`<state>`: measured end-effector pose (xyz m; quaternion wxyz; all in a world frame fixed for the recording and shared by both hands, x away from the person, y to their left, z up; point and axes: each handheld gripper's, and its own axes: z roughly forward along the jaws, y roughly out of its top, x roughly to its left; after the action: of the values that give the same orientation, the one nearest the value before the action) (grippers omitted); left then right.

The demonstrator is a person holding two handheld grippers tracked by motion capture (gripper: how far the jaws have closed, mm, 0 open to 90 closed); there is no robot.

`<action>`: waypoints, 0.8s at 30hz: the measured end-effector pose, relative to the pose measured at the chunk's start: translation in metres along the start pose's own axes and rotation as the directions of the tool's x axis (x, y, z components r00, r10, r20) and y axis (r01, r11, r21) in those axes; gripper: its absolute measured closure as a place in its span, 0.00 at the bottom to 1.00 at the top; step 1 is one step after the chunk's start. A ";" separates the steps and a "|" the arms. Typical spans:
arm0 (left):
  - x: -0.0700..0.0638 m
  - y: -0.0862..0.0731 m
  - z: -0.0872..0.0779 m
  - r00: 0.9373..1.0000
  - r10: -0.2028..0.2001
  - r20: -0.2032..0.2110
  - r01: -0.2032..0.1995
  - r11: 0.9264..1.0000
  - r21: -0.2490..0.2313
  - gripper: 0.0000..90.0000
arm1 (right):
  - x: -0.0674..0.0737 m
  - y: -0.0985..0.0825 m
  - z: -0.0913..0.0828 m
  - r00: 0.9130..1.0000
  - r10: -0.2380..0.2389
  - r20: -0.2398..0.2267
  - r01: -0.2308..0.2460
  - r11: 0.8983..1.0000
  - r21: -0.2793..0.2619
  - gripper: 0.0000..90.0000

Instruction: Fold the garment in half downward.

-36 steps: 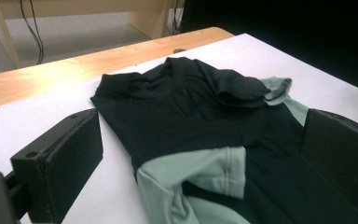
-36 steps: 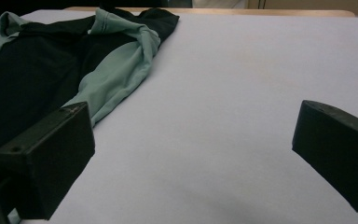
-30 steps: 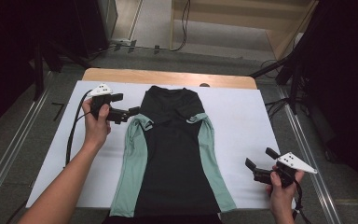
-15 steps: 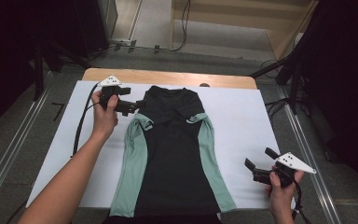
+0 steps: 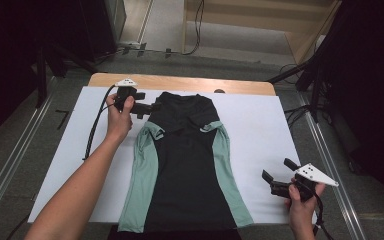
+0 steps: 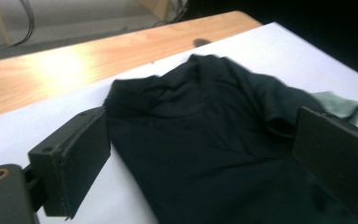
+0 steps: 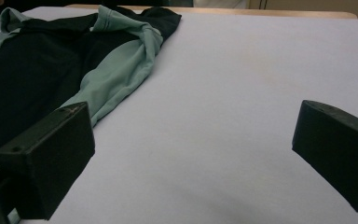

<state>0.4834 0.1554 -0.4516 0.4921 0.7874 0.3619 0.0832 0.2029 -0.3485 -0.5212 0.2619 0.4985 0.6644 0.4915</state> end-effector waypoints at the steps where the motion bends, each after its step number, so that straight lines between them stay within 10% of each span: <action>1: 0.002 0.000 0.002 1.000 -0.009 -0.004 0.009 1.000 0.003 0.06 | 0.000 0.000 0.000 1.000 0.000 0.000 0.000 1.000 -0.001 0.00; 24: 0.030 -0.002 0.053 0.981 -0.153 -0.122 0.170 0.974 0.149 0.26 | -0.001 0.000 0.000 1.000 0.011 -0.002 -0.011 1.000 -0.001 0.00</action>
<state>0.5296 0.1376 -0.4869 0.4126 0.7861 0.4567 0.0569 0.2028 -0.3491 -0.5216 0.2590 0.5014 0.6616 0.4938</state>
